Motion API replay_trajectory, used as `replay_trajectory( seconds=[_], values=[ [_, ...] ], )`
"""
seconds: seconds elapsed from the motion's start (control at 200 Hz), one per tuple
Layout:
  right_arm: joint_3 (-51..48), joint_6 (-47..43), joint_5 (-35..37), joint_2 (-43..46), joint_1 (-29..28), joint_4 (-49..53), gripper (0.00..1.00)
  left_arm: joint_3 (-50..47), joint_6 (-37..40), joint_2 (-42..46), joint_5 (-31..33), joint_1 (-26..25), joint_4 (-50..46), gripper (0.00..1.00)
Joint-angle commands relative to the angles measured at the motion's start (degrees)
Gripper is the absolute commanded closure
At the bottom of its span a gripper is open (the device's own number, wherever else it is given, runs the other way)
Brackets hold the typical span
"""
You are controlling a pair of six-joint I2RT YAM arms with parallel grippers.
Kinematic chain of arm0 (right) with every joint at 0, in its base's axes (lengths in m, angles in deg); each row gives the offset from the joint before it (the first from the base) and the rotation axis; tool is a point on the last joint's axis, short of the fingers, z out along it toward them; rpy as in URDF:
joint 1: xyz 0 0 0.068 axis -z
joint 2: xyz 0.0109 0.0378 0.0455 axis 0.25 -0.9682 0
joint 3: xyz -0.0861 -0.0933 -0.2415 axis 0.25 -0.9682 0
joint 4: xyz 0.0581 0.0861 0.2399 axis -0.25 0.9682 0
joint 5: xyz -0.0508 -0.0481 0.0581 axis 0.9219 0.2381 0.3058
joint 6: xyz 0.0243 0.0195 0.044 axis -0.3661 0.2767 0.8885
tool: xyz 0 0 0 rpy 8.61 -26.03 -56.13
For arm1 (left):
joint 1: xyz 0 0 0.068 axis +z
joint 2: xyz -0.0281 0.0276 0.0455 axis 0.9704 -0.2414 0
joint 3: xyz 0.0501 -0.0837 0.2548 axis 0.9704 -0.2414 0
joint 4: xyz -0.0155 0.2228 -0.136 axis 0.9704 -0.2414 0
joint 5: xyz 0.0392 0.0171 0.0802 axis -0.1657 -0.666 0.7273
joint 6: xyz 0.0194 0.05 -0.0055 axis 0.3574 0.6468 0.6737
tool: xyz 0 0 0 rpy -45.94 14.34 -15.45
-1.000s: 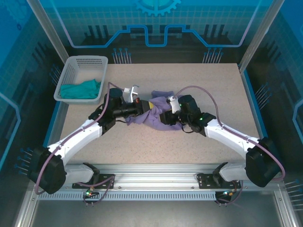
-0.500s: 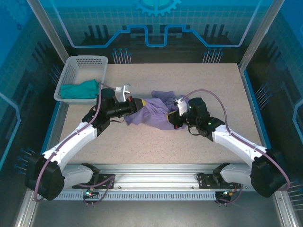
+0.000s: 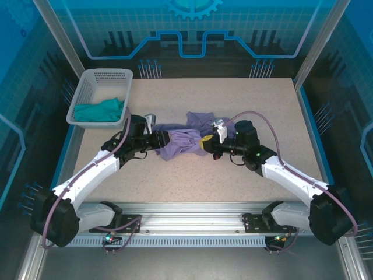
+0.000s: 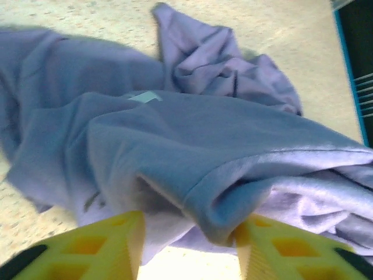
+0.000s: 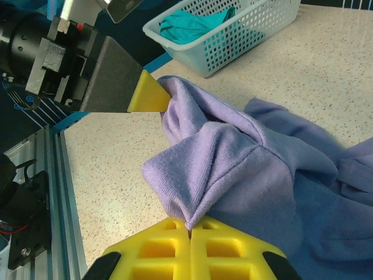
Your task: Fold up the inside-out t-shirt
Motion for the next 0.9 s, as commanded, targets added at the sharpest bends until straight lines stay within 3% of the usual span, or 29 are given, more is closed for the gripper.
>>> replay_trajectory(
  seconds=[0.0,0.125,0.28,0.45,0.895],
  values=[
    [2.0,-0.8,-1.5,-1.1,-0.4,-2.0,1.0,2.4,6.1,5.0,9.2,-3.7,-6.7,0.49],
    [2.7,-0.5,-1.2,-2.0,-0.6,-1.6,1.0,1.4,9.9,9.6,14.8,-8.3,-7.2,0.46],
    [3.8,-0.6,-0.9,-2.8,-0.7,-0.4,1.0,1.1,17.8,9.8,9.4,-13.5,-2.1,0.47],
    [4.4,-0.7,-0.8,-2.8,-1.0,0.3,1.0,5.2,19.2,2.5,6.4,-13.5,-1.0,0.49],
    [4.1,-1.3,-0.3,-1.6,-1.3,1.9,1.0,10.3,25.7,-9.0,12.5,-13.5,1.5,0.46]
  ],
)
